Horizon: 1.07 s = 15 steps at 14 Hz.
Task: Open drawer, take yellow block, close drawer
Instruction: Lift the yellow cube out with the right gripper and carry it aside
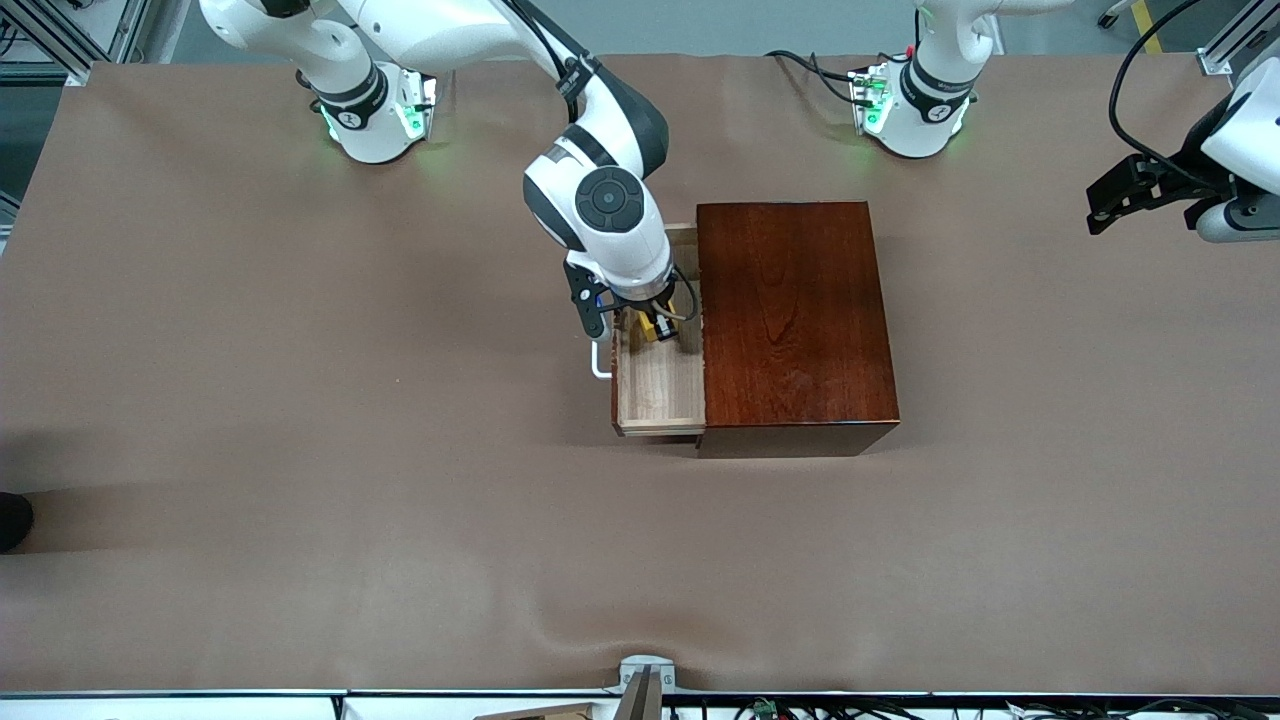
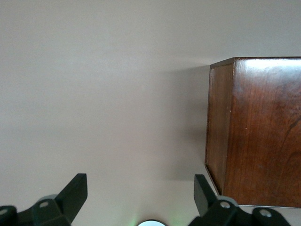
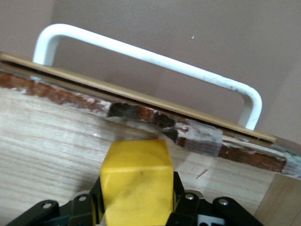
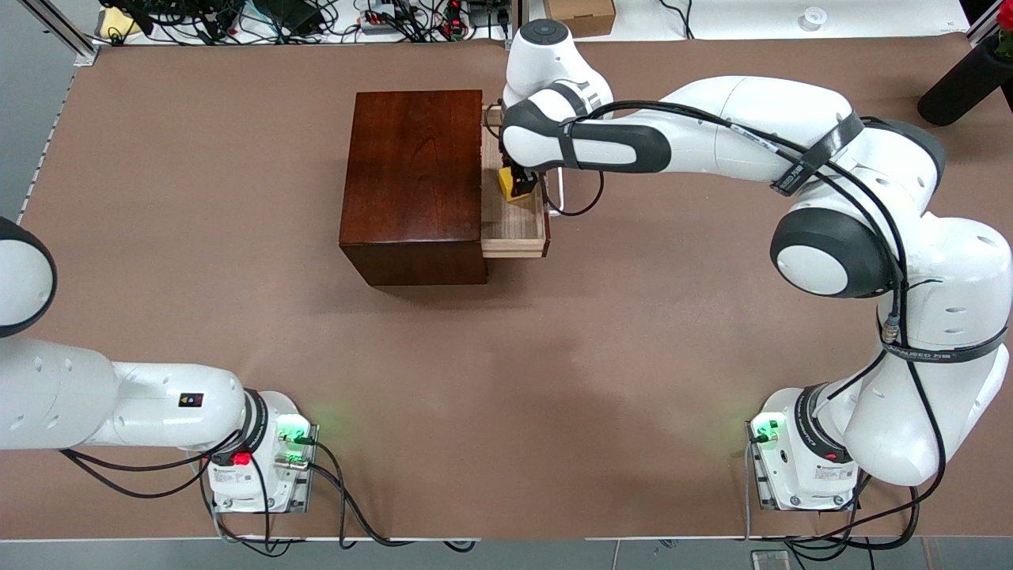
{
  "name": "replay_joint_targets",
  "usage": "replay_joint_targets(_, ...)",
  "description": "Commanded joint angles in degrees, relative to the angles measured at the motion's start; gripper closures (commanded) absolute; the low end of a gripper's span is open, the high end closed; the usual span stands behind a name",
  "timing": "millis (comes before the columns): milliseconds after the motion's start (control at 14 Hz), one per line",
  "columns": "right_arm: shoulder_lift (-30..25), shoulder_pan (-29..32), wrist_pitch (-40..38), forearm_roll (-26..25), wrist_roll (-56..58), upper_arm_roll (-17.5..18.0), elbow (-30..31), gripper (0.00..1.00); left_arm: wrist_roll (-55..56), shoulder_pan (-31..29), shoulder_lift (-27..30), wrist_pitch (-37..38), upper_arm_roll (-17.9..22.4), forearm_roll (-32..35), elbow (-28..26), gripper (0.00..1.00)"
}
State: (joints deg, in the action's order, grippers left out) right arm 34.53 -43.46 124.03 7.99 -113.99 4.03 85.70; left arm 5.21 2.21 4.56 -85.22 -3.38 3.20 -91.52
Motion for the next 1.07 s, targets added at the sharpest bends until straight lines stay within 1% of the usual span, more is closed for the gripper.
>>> replay_joint_targets(0, -0.08, 0.39, -2.11, 0.18, -0.44, -0.25, -3.69, 1.00, -1.35, -0.81, 0.80, 1.02, -0.40, -1.18, 0.29, 0.00)
replay_joint_targets(214, 0.10, 3.20, -11.67, 0.18, -0.18, -0.08, -8.95, 1.00, -1.43, -0.81, 0.80, 1.02, -0.48, -1.18, 0.38, 0.00)
replay_joint_targets(357, 0.01, 4.87, -14.94, 0.44, -0.18, 0.18, -11.59, 1.00, -1.35, -0.72, 0.80, 1.02, -0.48, -1.27, 0.38, 0.00)
replay_joint_targets(429, 0.01, 5.75, -17.05, 1.66, 0.08, 0.18, -13.00, 1.00, -1.35, -0.72, 0.88, 1.02, -0.57, -1.27, 0.29, 0.00)
replay_joint_targets(500, 0.01, 6.80, -19.24, 3.07, 1.56, 0.18, -14.41, 1.00, -1.35, -0.72, 0.89, 1.02, -0.57, -1.18, 0.38, 0.00)
replay_joint_targets(643, -0.34, 8.38, -23.99, 3.26, 6.39, 0.18, -15.47, 1.00, -1.35, -0.72, 0.88, 1.02, -0.66, -1.27, 0.38, 0.00)
replay_joint_targets(786, -0.87, 10.84, -26.12, 3.52, 10.61, 0.18, -15.65, 1.00, -1.35, -0.72, 0.80, 1.02, -0.75, -1.27, 0.38, 0.00)
replay_joint_targets(929, -1.31, 12.60, -26.12, 3.26, 15.00, -0.16, -15.13, 1.00, -1.35, -0.72, 0.80, 1.02, -0.92, -1.27, 0.29, 0.00)
replay_joint_targets(1000, -1.31, 14.44, -26.12, 3.26, 18.85, -0.25, -15.04, 1.00, -1.35, -0.72, 0.80, 1.02, -1.01, -1.27, 0.38, 0.00)
